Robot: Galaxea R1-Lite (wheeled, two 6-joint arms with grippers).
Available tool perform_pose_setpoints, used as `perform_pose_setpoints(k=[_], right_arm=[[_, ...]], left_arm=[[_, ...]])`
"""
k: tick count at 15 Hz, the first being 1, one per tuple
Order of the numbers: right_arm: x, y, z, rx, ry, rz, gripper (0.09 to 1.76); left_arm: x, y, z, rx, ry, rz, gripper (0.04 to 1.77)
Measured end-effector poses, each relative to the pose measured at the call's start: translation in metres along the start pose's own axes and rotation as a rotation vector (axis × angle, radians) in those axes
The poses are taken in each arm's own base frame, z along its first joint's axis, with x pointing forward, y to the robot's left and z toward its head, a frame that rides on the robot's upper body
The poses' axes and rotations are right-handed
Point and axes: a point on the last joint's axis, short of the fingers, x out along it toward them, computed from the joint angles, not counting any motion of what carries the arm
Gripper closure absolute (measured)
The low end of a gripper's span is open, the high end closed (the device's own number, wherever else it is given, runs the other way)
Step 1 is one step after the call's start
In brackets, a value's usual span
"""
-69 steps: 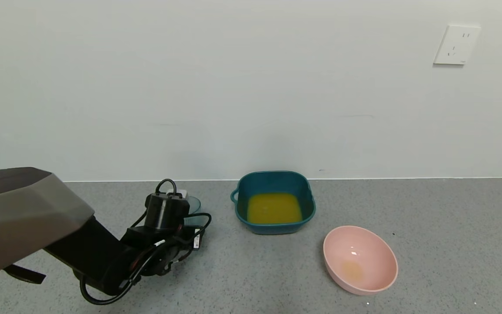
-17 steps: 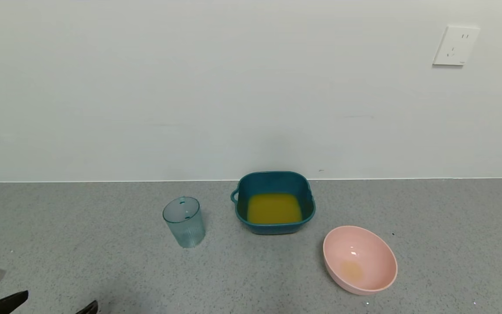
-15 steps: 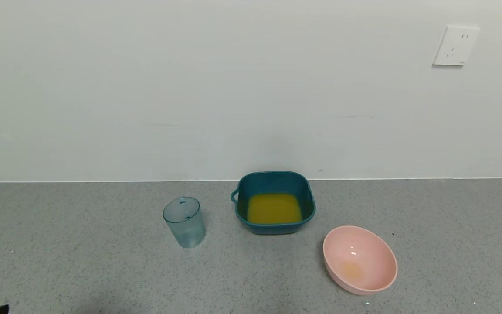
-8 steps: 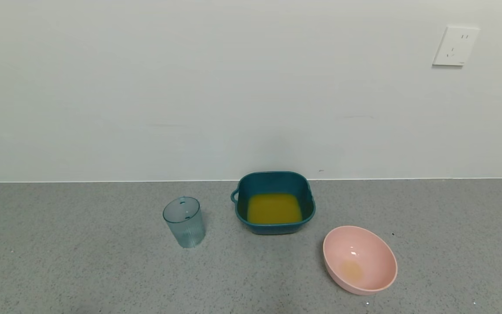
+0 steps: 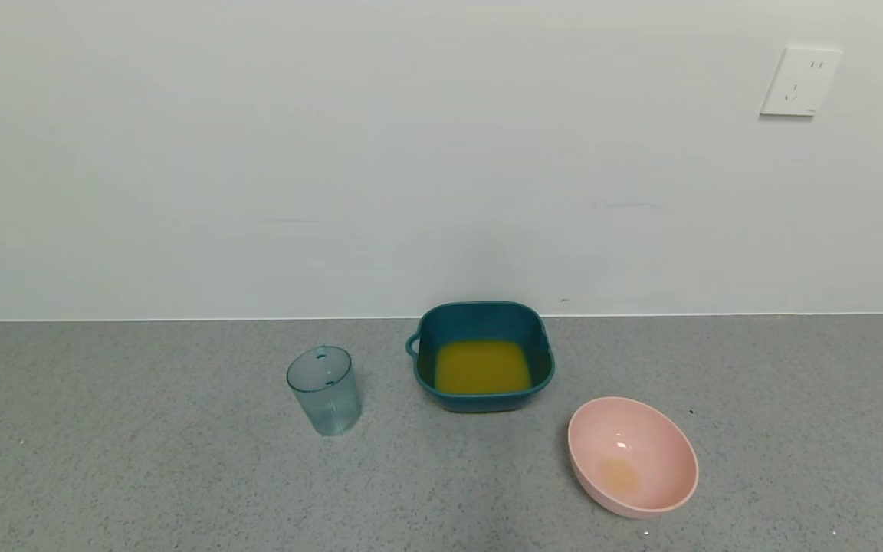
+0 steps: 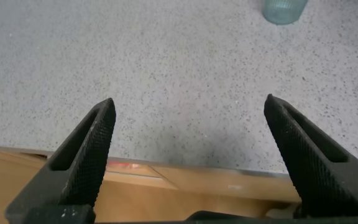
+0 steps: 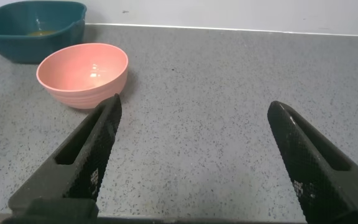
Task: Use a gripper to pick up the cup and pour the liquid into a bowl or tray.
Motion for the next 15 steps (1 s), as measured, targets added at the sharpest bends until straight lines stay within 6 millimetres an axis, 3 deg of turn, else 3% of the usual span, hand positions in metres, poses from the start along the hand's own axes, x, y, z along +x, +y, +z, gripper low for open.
perform_pose_setpoints(k=[6,15], right_arm=[[0.000,0.000,0.000,0.000,0.000,0.000,0.14],[0.000,0.000,0.000,0.000,0.000,0.000,0.14]], left_arm=[[0.002,-0.005,-0.010,-0.011,-0.127,-0.126,0.09],[0.011,-0.012,-0.043,-0.010,-0.313,-0.265,0.09]])
